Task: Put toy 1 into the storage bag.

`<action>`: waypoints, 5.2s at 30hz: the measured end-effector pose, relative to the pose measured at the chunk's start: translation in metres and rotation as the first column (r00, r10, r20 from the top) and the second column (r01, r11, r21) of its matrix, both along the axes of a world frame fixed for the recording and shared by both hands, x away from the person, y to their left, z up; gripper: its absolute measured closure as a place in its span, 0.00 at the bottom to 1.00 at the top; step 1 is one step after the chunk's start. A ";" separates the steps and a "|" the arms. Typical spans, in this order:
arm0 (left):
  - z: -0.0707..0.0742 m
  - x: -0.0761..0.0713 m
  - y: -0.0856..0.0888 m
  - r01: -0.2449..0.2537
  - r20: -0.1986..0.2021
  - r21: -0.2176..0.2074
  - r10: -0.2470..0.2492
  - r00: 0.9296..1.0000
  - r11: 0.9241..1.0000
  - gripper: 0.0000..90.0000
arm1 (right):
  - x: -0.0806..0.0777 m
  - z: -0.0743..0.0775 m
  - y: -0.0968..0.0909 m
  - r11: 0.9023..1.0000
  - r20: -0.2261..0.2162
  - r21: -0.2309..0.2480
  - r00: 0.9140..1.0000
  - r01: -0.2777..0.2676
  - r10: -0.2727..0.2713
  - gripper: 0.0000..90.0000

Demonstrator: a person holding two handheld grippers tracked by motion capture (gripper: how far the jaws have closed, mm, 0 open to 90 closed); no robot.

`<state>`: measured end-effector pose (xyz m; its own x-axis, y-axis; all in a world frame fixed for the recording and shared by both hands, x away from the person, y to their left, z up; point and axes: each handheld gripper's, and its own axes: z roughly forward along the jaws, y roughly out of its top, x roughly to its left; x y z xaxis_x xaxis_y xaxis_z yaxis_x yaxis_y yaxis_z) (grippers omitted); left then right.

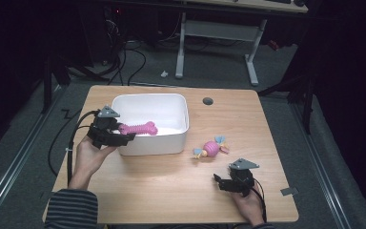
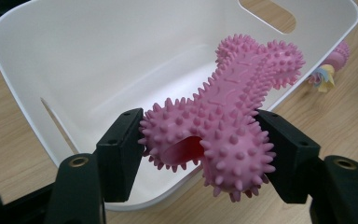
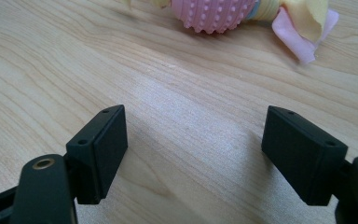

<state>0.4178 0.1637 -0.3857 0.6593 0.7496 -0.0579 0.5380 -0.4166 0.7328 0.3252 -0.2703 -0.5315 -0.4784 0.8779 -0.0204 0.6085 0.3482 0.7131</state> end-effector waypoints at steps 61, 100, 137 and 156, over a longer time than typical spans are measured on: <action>-0.003 -0.076 0.057 -0.102 0.098 -0.168 0.119 0.988 0.981 0.30 | 0.001 0.000 0.000 1.000 -0.003 0.000 1.000 0.011 -0.011 0.25; -0.072 -0.080 0.032 -0.094 0.031 -0.182 0.102 0.994 0.979 0.30 | 0.001 0.000 0.000 1.000 -0.001 0.001 1.000 0.012 -0.012 0.25; -0.124 -0.069 -0.009 -0.072 -0.044 -0.105 0.068 0.997 0.992 0.30 | 0.000 0.000 0.000 1.000 -0.002 0.002 1.000 0.014 -0.014 0.25; -0.140 -0.065 -0.035 -0.093 0.001 0.012 0.093 0.996 0.996 0.28 | 0.000 0.000 0.000 1.000 -0.002 0.001 1.000 0.014 -0.014 0.25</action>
